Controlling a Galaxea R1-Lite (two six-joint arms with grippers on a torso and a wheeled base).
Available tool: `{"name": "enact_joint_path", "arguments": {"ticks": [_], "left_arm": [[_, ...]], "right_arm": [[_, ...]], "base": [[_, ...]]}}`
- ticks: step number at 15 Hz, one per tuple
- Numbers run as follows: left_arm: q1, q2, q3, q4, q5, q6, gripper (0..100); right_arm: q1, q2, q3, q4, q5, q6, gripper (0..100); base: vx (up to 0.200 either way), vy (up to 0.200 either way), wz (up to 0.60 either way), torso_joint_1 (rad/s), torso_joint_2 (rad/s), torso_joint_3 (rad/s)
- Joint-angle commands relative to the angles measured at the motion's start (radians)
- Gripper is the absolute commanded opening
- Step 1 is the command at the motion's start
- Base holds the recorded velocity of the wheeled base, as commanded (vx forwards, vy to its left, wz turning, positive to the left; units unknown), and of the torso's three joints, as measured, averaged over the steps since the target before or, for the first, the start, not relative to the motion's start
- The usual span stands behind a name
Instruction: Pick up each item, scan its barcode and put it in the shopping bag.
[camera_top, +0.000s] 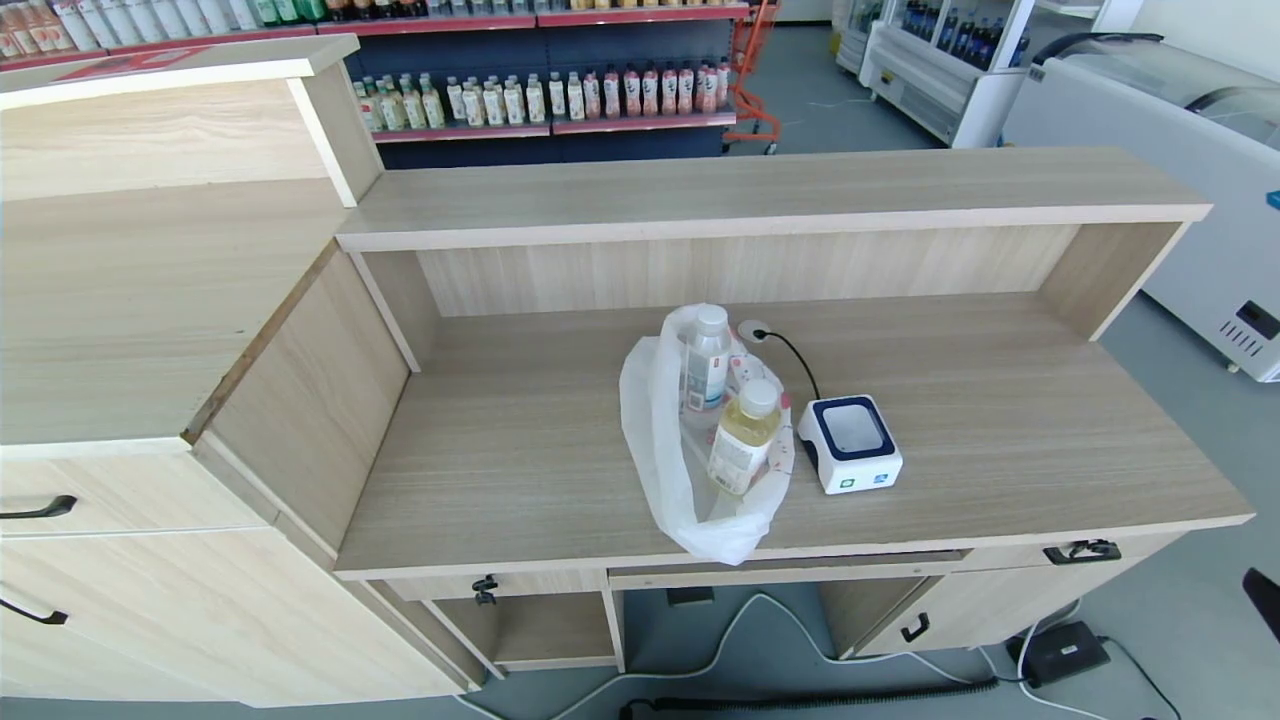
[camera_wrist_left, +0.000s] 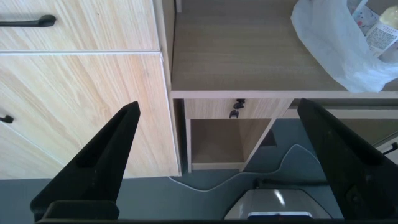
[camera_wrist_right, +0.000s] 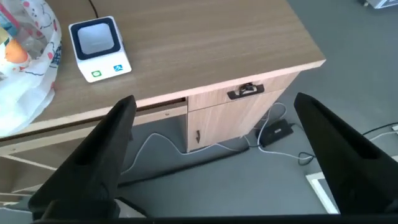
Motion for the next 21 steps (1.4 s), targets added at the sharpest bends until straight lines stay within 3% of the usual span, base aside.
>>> {"name": "enact_joint_path", "arguments": {"ticks": [1,3,4,7,21], "left_arm": [[0.000,0.000,-0.001,0.006,-0.002,0.001,100],[0.000,0.000,-0.001,0.001,0.003,-0.002,100],[0.000,0.000,-0.001,0.004,-0.003,-0.008,100],[0.000,0.000,-0.001,0.003,0.000,-0.009,100],[0.000,0.000,-0.001,0.003,0.002,-0.006,100]], "right_arm": [[0.037,-0.440,0.044,0.265,0.024,0.003,100],[0.045,-0.736,0.044,0.536,0.021,0.012,100],[0.043,-0.736,0.039,0.575,0.014,0.028,100],[0.043,-0.736,0.039,0.573,0.029,0.058,100],[0.043,-0.736,0.041,0.572,0.023,0.060,100]], "base": [[0.000,0.000,0.00,0.000,0.00,0.000],[0.000,0.000,0.00,0.000,0.00,0.000],[0.000,0.000,0.00,0.000,0.00,0.000],[0.000,0.000,0.00,0.000,0.00,0.000],[0.000,-0.200,0.00,0.003,0.00,0.001]]}}
